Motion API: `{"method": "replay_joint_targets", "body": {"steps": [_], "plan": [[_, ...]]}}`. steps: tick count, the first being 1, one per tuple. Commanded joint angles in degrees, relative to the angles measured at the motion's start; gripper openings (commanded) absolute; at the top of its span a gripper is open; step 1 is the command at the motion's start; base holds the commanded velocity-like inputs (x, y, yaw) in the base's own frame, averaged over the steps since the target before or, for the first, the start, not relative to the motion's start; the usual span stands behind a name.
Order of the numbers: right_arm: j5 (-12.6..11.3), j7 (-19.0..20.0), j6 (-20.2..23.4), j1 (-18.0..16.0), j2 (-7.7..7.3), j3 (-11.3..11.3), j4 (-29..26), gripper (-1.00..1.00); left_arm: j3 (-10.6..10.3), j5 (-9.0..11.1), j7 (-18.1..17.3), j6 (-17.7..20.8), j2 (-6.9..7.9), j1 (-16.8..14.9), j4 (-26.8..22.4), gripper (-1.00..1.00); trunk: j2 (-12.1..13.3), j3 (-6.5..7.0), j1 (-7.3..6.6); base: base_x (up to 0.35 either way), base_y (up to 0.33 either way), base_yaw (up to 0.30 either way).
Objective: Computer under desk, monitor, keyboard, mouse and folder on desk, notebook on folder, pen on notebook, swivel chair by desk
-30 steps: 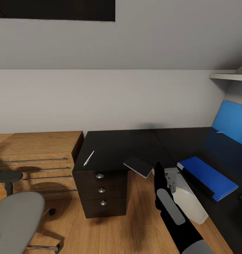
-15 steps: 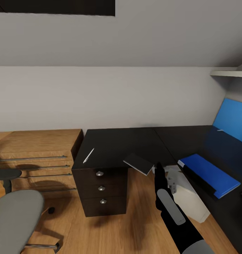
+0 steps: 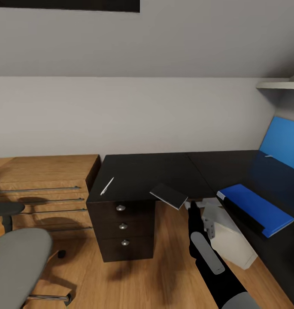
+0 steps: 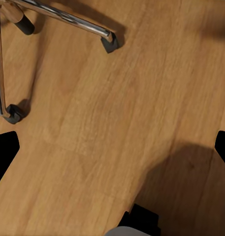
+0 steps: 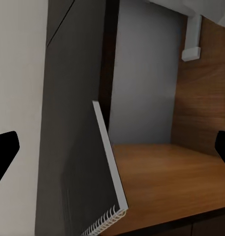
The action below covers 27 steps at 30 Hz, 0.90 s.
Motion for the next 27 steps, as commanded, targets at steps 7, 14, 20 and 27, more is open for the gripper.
{"method": "replay_joint_targets", "body": {"steps": [7,14,20,27], "plan": [[3.52,-0.01,-0.18,-0.04,-0.1,0.26,1.34,1.0,-0.51,0.48,0.35,-0.27,0.04,-0.04,0.01,1.0,-2.85,-1.32,1.54,0.0,0.0,0.0],[5.82,-0.07,-0.1,-0.06,-0.16,-0.07,1.39,1.0,-0.52,0.48,0.35,-0.24,0.09,-0.04,0.01,1.0,-5.66,-2.57,3.08,0.0,0.0,0.0],[5.85,-0.02,4.32,-0.04,-1.52,-0.07,1.23,1.0,-0.5,0.48,0.35,-0.28,0.05,-0.04,0.01,1.0,-8.06,-3.65,4.39,0.0,0.0,0.0],[3.91,2.8,16.42,0.12,-3.53,-0.05,1.81,1.0,-0.49,0.48,0.36,-0.3,0.08,-0.04,0.01,1.0,-10.87,-4.91,5.93,0.0,0.0,0.0]]}}
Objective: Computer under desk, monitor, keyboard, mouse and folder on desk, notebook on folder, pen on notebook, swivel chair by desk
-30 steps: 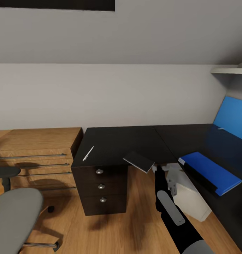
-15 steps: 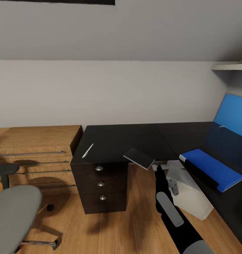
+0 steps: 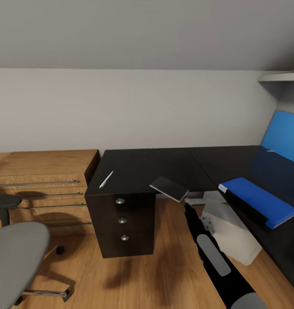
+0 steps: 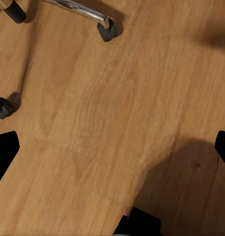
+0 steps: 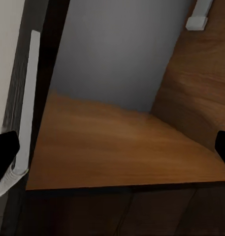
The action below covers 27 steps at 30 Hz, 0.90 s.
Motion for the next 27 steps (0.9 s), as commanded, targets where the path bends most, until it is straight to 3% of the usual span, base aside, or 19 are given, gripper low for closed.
{"method": "replay_joint_targets", "body": {"steps": [1,5,9,27], "plan": [[-1.07,1.82,2.28,0.16,-0.46,0.24,0.35,1.0,-0.49,0.48,0.35,-0.2,0.02,-0.04,0.01,1.0,-0.44,-0.24,0.22,0.0,0.0,0.0],[-1.76,9.84,7.27,0.47,-1.26,0.28,1.43,1.0,-0.49,0.48,0.35,-0.15,0.01,-0.04,0.01,1.0,-1.64,-0.78,0.88,0.0,0.0,0.0],[-1.91,12.69,8.53,0.61,-1.5,0.32,1.79,1.0,-0.49,0.45,0.32,-0.19,0.0,-0.04,0.01,1.0,-1.64,-0.78,0.88,0.0,0.0,0.0],[-1.58,15.15,9.14,0.67,-1.66,0.4,1.98,1.0,-0.58,0.4,0.25,-0.3,-0.01,-0.04,0.09,1.0,-1.64,-0.78,0.88,0.0,0.0,0.0]]}}
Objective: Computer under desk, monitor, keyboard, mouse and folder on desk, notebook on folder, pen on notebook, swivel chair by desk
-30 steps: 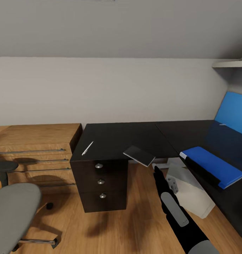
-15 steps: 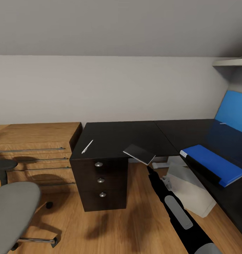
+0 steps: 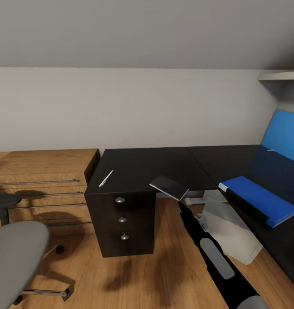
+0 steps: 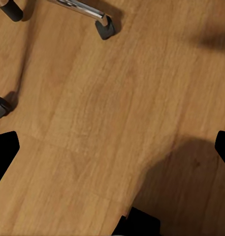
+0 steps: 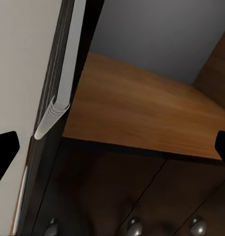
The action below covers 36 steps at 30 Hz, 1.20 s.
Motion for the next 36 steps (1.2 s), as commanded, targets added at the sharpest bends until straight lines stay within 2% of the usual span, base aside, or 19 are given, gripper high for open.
{"method": "replay_joint_targets", "body": {"steps": [1,5,7,12,36], "plan": [[-0.48,-0.02,-0.27,-0.04,-0.09,0.23,-0.09,1.0,-0.49,0.49,0.35,-0.22,0.04,-0.03,0.01,1.0,-0.03,-0.05,-0.01,0.0,0.0,0.0],[0.02,2.67,-0.21,0.36,-0.29,0.32,-0.09,1.0,-0.51,0.44,0.19,-0.23,-0.01,-0.03,0.02,1.0,-0.03,-0.05,-0.01,0.0,0.0,0.0],[1.32,4.29,-0.2,0.62,-0.47,0.33,-0.09,1.0,-0.6,0.35,0.07,-0.27,-0.04,-0.03,0.02,1.0,-0.03,-0.05,-0.01,0.0,0.0,0.0],[2.33,6.0,-0.2,0.73,-0.57,0.34,-0.09,1.0,-0.66,0.24,-0.05,-0.31,-0.05,-0.03,0.05,1.0,-0.03,-0.05,-0.01,0.128,0.0,0.0],[2.54,6.47,-0.15,0.75,-0.53,0.4,0.04,1.0,-0.71,0.14,-0.08,-0.32,-0.05,-0.03,0.11,1.0,-0.03,-0.05,-0.01,0.113,0.003,0.0]]}}
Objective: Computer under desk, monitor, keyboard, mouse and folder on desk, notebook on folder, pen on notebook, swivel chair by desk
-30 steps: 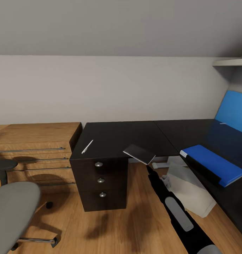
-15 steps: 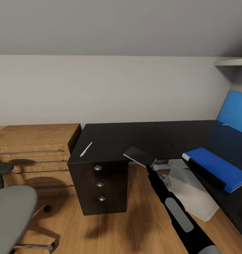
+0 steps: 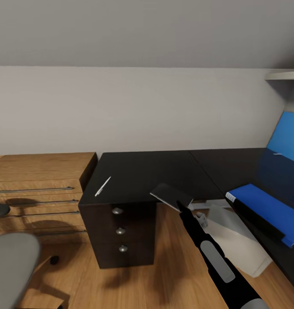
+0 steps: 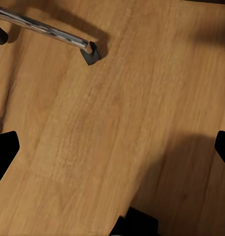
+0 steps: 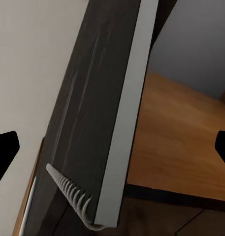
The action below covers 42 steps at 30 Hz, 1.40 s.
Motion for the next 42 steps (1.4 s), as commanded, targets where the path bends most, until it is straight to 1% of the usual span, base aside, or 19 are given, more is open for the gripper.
{"method": "replay_joint_targets", "body": {"steps": [1,8,20,42], "plan": [[-0.6,0.19,-0.27,-0.04,-0.06,0.22,0.03,1.0,-0.5,0.51,0.34,-0.22,0.03,-0.04,0.02,1.0,-0.02,-0.05,0.01,0.112,0.008,0.0],[-0.67,0.19,-0.05,-0.04,0.01,0.3,0.13,1.0,-0.46,0.56,0.36,-0.22,0.03,-0.04,0.02,1.0,-0.02,-0.05,0.01,0.037,0.003,0.0],[-0.7,0.27,3.77,-0.04,0.17,0.64,0.15,1.0,-0.45,0.59,0.42,-0.22,0.03,-0.04,0.02,1.0,-0.02,-0.05,0.01,0.003,0.0,0.0],[-0.55,0.36,3.91,-0.04,0.14,0.56,0.07,1.0,-0.45,0.59,0.41,-0.22,0.03,-0.04,0.02,1.0,-0.02,-0.05,0.01,0.0,0.0,0.0]]}}
